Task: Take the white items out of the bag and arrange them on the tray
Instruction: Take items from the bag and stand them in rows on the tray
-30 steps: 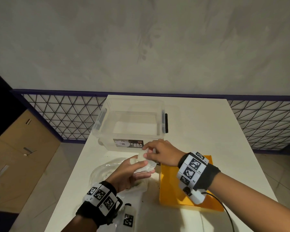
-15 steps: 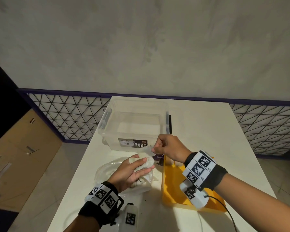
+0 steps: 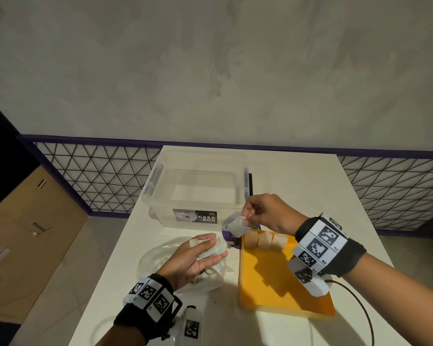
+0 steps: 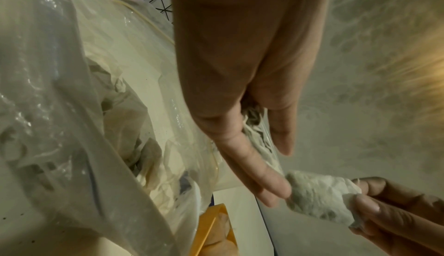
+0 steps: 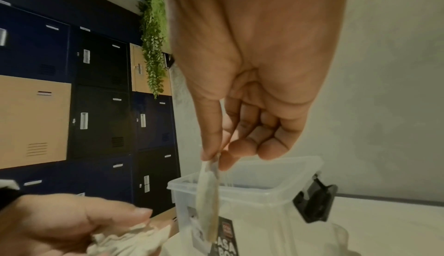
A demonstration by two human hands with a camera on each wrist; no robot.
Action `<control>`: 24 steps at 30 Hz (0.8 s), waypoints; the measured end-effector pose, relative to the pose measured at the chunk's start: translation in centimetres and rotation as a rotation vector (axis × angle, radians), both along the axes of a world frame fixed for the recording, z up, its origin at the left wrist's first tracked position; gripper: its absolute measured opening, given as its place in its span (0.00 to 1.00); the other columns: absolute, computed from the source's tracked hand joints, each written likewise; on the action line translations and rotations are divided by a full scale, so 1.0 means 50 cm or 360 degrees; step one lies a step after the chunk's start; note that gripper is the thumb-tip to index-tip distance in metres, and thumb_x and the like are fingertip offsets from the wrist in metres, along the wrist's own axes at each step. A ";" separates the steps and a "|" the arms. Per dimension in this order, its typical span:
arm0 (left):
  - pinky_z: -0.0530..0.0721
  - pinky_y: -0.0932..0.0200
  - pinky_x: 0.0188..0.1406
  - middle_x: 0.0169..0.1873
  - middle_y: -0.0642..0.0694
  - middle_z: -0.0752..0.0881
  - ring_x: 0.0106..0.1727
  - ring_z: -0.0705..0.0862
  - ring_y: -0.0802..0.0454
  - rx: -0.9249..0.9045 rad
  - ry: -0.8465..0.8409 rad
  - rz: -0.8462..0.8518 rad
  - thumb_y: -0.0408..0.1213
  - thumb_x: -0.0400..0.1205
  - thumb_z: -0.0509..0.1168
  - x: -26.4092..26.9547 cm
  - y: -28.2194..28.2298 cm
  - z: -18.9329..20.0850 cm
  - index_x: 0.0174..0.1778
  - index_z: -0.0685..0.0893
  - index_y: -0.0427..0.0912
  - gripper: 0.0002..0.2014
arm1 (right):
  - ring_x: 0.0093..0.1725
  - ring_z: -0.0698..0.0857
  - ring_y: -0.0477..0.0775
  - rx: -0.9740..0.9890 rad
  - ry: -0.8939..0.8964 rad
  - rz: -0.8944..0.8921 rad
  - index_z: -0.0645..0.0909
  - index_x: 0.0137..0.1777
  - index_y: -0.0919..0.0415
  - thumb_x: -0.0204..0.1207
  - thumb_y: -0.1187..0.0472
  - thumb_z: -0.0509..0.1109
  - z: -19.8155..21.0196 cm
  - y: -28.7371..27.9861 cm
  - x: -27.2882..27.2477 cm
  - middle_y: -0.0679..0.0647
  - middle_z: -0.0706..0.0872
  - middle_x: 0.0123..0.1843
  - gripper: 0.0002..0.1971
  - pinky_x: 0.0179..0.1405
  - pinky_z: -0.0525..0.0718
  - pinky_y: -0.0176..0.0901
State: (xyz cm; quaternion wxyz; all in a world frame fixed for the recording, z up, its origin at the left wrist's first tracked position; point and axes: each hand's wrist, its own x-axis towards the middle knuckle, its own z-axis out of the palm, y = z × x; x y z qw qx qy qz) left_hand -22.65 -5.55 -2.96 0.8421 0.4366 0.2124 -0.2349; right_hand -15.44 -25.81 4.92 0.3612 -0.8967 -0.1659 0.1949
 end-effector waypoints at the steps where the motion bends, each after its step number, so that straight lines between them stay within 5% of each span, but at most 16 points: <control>1: 0.90 0.57 0.42 0.53 0.30 0.88 0.53 0.89 0.35 0.0006 0.0003 -0.0005 0.28 0.81 0.65 0.001 -0.001 0.000 0.65 0.77 0.29 0.16 | 0.36 0.79 0.43 -0.0018 -0.0025 -0.0022 0.83 0.44 0.60 0.70 0.68 0.74 0.002 -0.011 0.003 0.52 0.83 0.40 0.05 0.36 0.77 0.27; 12: 0.84 0.52 0.59 0.54 0.33 0.89 0.56 0.89 0.38 0.0169 -0.0011 -0.0182 0.33 0.82 0.66 0.014 -0.017 -0.010 0.66 0.77 0.35 0.17 | 0.56 0.77 0.55 -0.0776 -0.0209 -0.0073 0.86 0.51 0.56 0.77 0.62 0.68 -0.091 -0.179 0.027 0.54 0.86 0.52 0.07 0.48 0.72 0.40; 18: 0.90 0.55 0.48 0.58 0.29 0.86 0.58 0.87 0.35 0.0094 -0.0042 -0.0200 0.32 0.81 0.66 0.018 -0.021 -0.014 0.66 0.75 0.31 0.19 | 0.64 0.72 0.56 -0.1016 -0.0209 -0.0165 0.85 0.53 0.50 0.76 0.56 0.69 -0.181 -0.222 0.017 0.52 0.79 0.63 0.08 0.60 0.69 0.45; 24: 0.90 0.55 0.48 0.59 0.28 0.85 0.56 0.88 0.36 0.0098 -0.0080 -0.0242 0.31 0.79 0.66 0.021 -0.023 -0.018 0.66 0.76 0.30 0.20 | 0.65 0.71 0.55 -0.1093 -0.0229 -0.0162 0.84 0.54 0.48 0.76 0.54 0.68 -0.233 -0.228 0.015 0.50 0.77 0.66 0.09 0.62 0.69 0.45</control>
